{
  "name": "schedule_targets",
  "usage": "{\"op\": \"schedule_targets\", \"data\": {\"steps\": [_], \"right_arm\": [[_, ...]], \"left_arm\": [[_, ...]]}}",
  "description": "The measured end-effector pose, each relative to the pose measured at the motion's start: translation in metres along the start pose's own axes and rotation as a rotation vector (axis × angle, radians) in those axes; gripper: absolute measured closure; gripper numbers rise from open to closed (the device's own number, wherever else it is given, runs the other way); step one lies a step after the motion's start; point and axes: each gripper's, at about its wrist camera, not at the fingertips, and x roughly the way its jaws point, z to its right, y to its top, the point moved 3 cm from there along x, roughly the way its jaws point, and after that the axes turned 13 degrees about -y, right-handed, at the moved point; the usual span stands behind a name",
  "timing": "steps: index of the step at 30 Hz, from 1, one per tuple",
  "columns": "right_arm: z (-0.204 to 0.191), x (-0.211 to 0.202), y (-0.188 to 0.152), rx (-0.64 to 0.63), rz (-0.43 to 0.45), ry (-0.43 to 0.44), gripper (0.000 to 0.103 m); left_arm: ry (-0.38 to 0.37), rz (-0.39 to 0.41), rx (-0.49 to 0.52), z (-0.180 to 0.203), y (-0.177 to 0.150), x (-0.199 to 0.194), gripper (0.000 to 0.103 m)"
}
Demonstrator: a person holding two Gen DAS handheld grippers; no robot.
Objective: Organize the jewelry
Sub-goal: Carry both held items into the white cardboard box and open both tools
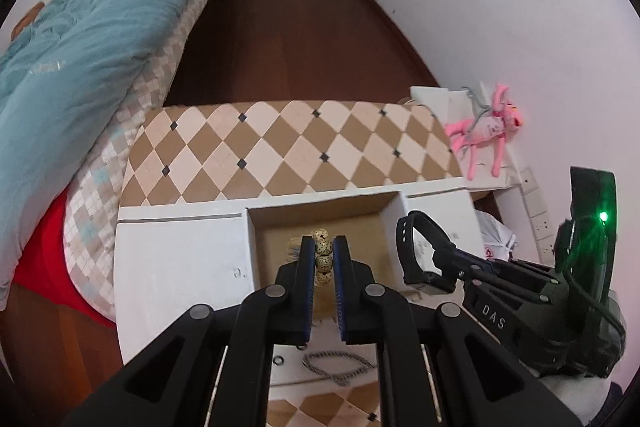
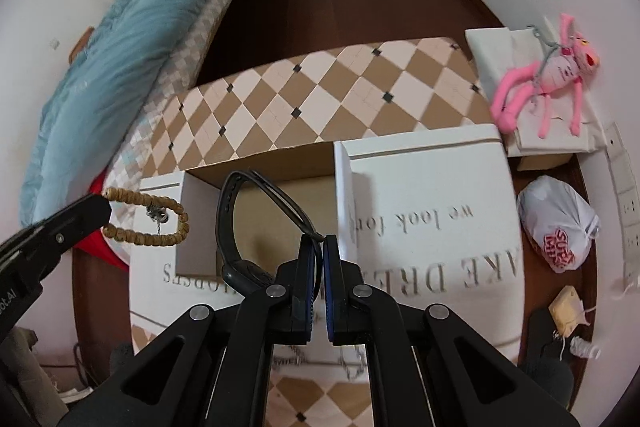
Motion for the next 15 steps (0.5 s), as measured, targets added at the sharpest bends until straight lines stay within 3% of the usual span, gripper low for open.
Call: {"op": "schedule_targets", "data": {"steps": [4,7,10,11,12,13,14,15], "right_arm": [[-0.015,0.024,0.012,-0.045,-0.033,-0.020,0.098],[-0.025,0.040,0.022,-0.073,-0.047,-0.046,0.094],[-0.028,0.045,0.026,-0.076,-0.063,-0.049,0.057],[-0.027,0.042,0.027,-0.073,-0.052,-0.050,0.052],[-0.027,0.039,0.027,-0.071,-0.043,-0.047,0.051],[-0.026,0.036,0.027,-0.070,-0.036,-0.052,0.049],[-0.024,0.032,0.025,-0.070,-0.025,-0.066,0.043],[-0.023,0.028,0.023,-0.070,-0.016,-0.078,0.039]], "left_arm": [[-0.013,-0.075,-0.068,-0.025,0.012,0.026,0.096],[0.008,-0.085,-0.096,-0.036,0.018,0.034,0.094],[0.052,-0.079,-0.104,-0.043,0.019,0.033,0.091],[0.077,-0.071,-0.102,-0.045,0.017,0.031,0.080],[0.100,-0.061,-0.096,-0.046,0.014,0.029,0.063],[0.126,-0.044,-0.088,-0.047,0.011,0.026,0.055],[0.156,-0.032,-0.087,-0.049,0.008,0.024,0.035],[0.184,-0.023,-0.087,-0.051,0.003,0.023,0.028]]}}
